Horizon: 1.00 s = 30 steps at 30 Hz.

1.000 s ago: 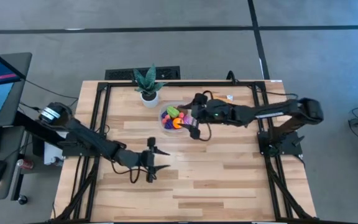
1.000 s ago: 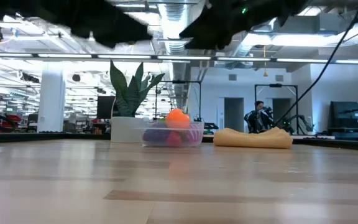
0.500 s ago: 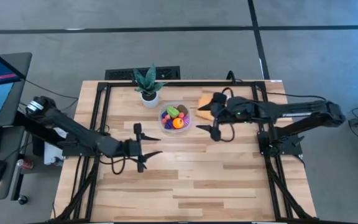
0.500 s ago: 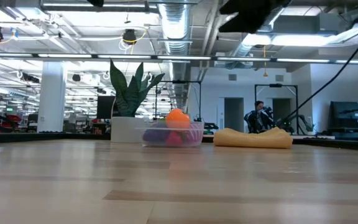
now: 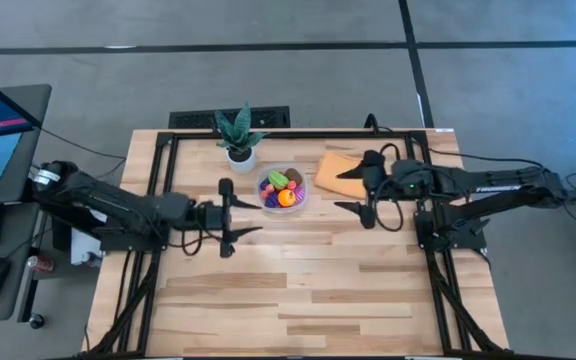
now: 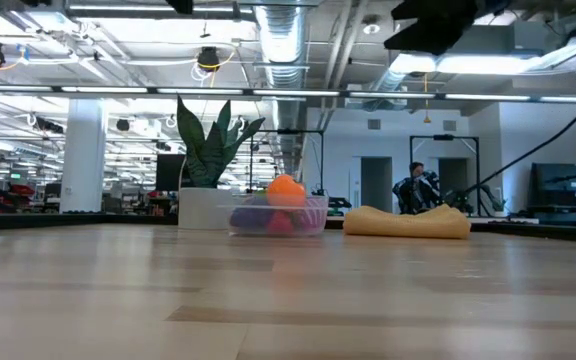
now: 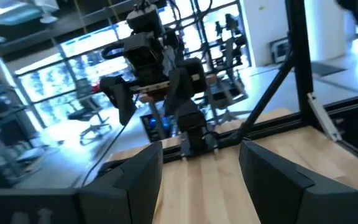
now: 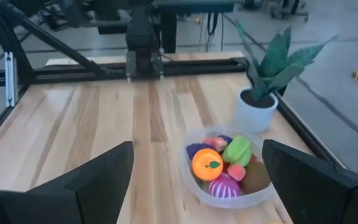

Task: Pick and placing Produce into tupperware
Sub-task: Return to Home Position

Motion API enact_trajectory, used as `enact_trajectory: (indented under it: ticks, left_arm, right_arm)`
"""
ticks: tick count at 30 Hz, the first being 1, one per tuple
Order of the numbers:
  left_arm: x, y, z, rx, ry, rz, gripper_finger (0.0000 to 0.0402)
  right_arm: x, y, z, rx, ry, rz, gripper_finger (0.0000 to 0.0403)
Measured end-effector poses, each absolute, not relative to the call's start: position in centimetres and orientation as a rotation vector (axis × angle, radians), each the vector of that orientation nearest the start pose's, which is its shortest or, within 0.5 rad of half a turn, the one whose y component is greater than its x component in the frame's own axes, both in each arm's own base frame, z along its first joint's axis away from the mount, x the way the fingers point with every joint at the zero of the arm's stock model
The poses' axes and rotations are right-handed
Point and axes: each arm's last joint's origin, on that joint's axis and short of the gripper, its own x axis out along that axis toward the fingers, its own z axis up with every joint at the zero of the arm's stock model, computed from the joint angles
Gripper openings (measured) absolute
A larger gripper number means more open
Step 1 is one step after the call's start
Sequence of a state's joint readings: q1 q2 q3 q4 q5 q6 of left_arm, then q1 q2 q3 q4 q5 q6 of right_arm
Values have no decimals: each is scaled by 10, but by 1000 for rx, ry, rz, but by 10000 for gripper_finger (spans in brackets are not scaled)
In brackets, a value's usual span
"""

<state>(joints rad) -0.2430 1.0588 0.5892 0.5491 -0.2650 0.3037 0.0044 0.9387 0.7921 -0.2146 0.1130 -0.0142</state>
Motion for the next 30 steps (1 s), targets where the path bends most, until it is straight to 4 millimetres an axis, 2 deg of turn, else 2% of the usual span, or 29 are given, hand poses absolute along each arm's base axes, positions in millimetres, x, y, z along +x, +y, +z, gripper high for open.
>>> enact_trajectory:
  ticks: [4, 8, 12, 15, 22, 30]
  left_arm:
    - [231, -30, 283, 266, -70, 17, 204]
    - [230, -26, 284, 283, -67, 33, 204]
    - [220, -23, 286, 298, -28, 94, 204]
    - [204, -20, 285, 285, -47, 107, 204]
    - [155, -15, 252, 228, -203, 135, 204]
    - [121, -7, 212, 173, -262, 250, 204]
  right_arm:
    - [194, -3, 300, -65, 328, -116, 381]
    - [180, -3, 298, -82, 283, -122, 381]
    - [162, -2, 298, -96, 225, -112, 381]
    - [145, 0, 291, -93, 167, -100, 381]
    - [109, 2, 260, -75, -24, -88, 381]
    - [88, 0, 223, -41, -107, -120, 381]
